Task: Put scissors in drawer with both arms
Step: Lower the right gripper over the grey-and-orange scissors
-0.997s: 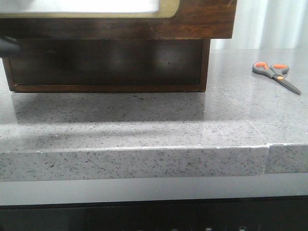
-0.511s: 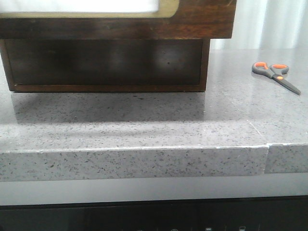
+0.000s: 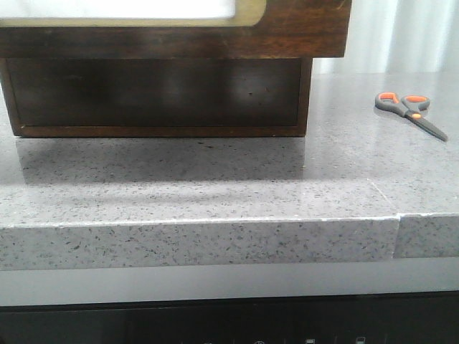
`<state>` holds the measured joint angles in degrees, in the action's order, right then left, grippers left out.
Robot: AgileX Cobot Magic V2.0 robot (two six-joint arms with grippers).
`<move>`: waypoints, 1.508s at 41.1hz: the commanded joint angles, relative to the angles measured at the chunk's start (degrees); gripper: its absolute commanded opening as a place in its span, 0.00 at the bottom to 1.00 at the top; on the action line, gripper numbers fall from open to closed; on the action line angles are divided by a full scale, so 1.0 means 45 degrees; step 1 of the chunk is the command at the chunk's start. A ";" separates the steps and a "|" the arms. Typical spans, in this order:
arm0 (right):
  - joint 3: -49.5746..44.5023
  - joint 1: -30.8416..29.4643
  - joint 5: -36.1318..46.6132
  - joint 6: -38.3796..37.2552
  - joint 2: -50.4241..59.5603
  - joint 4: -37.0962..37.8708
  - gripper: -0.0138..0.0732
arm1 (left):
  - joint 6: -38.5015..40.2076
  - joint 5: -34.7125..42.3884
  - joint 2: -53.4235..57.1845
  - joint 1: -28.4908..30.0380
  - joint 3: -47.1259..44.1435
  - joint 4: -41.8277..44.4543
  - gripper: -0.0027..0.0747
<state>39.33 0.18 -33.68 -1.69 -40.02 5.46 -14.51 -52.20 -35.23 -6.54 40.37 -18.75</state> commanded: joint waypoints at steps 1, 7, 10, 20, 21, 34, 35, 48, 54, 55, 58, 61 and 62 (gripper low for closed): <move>0.0506 0.0015 0.1032 0.0007 -0.0340 0.0171 0.78 | 0.1463 0.0603 -0.0010 -0.1815 0.0920 0.2029 0.67; 0.1057 0.0015 0.0625 0.0007 -0.1473 -0.0056 0.78 | 0.2058 0.0820 0.0072 -0.4349 0.1450 0.3795 0.67; 0.1596 0.0015 0.0279 0.0007 -0.2294 -0.0262 0.78 | 0.2058 0.1123 0.0080 -0.4999 0.1607 0.3794 0.67; 0.4025 0.0015 -0.1381 0.0007 -0.5349 -0.0913 0.78 | 0.2058 0.2614 0.0080 -0.5574 0.1670 0.3211 0.67; 0.4234 0.0015 -0.1481 0.0007 -0.5630 -0.0914 0.78 | 0.2058 0.2755 0.0080 -0.5574 0.1670 0.3129 0.67; 0.7190 0.0015 -0.2451 0.0007 -0.9522 -0.1303 0.78 | 0.2058 0.3573 0.0080 -0.5574 0.1670 0.2754 0.67; 0.7371 0.0015 -0.2453 0.0007 -0.9754 -0.1343 0.78 | 0.2058 0.3573 0.0080 -0.5574 0.1670 0.2754 0.67; 0.9781 0.0015 -0.2524 0.0007 -1.2552 -0.1623 0.78 | 0.2058 0.3573 0.0080 -0.5574 0.1670 0.2754 0.67; 1.0783 0.0015 -0.2850 0.0007 -1.3600 -0.1658 0.78 | 0.2058 0.3573 0.0080 -0.5574 0.1670 0.2754 0.67; 1.0967 0.0015 -0.2904 0.0007 -1.3738 -0.1718 0.78 | 0.2058 0.3573 0.0080 -0.5574 0.1670 0.2754 0.67; 1.1459 0.0015 -0.3204 0.0007 -1.4205 -0.1803 0.78 | 0.2058 0.3573 0.0080 -0.5574 0.1670 0.2754 0.67; 1.1810 0.0015 -0.3405 0.0035 -1.4570 -0.1833 0.78 | 0.2058 0.3573 0.0080 -0.5574 0.1670 0.2754 0.67; 1.1893 0.0015 -0.3457 0.0067 -1.4657 -0.1864 0.78 | 0.2058 0.3573 0.0080 -0.5574 0.1670 0.2754 0.67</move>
<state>89.68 0.18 -49.64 -1.69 -107.47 -2.61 -5.91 -41.04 -34.87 -31.18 45.99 -5.50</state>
